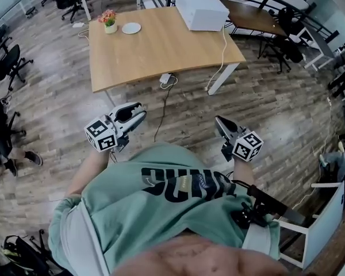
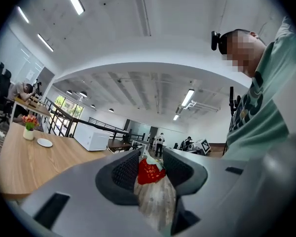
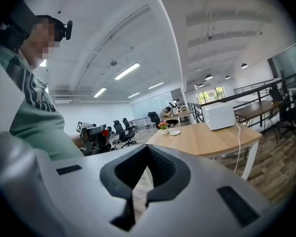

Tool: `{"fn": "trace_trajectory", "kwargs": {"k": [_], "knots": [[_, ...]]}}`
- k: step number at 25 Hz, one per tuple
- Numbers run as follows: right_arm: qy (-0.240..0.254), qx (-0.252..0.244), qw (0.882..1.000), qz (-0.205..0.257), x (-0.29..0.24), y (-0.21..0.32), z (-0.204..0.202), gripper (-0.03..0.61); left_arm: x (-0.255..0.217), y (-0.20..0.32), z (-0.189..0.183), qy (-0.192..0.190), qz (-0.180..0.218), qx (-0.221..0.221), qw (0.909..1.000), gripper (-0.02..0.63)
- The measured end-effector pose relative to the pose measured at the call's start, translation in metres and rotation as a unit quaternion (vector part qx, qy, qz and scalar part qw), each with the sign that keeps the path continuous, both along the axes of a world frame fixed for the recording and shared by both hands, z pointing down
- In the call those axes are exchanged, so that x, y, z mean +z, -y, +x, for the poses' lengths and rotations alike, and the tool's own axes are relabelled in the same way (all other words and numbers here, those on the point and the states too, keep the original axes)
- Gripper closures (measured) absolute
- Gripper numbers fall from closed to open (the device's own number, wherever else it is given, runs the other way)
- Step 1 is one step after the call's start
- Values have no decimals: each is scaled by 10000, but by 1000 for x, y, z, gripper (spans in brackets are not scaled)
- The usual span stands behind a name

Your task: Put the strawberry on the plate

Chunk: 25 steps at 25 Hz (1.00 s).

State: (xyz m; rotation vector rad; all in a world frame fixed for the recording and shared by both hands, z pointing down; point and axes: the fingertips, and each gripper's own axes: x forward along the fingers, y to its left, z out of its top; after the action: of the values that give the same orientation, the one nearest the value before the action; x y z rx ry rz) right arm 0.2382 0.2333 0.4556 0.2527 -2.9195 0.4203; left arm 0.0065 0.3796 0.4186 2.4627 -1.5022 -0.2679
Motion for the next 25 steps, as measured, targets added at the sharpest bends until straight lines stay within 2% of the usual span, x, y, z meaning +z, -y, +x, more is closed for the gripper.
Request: {"fn": "trace_trajectory", "kwargs": {"k": [5, 12, 18, 22, 25], "knots": [[-158, 1, 9999, 44, 4, 18, -32, 570, 10, 20, -38, -134, 31, -7, 9999, 459], [-92, -183, 9998, 76, 0, 72, -52, 571, 20, 57, -52, -202, -36, -217, 9996, 459], [232, -781, 9967, 54, 0, 147, -72, 571, 6, 110, -55, 1, 9, -855, 9963, 459], [337, -1207, 9920, 165, -4, 208, -68, 571, 1, 148, -35, 38, 54, -1269, 9919, 459], [410, -1431, 9888, 122, -4, 251, -66, 571, -2, 179, -23, -114, 47, -1595, 9871, 459]]}}
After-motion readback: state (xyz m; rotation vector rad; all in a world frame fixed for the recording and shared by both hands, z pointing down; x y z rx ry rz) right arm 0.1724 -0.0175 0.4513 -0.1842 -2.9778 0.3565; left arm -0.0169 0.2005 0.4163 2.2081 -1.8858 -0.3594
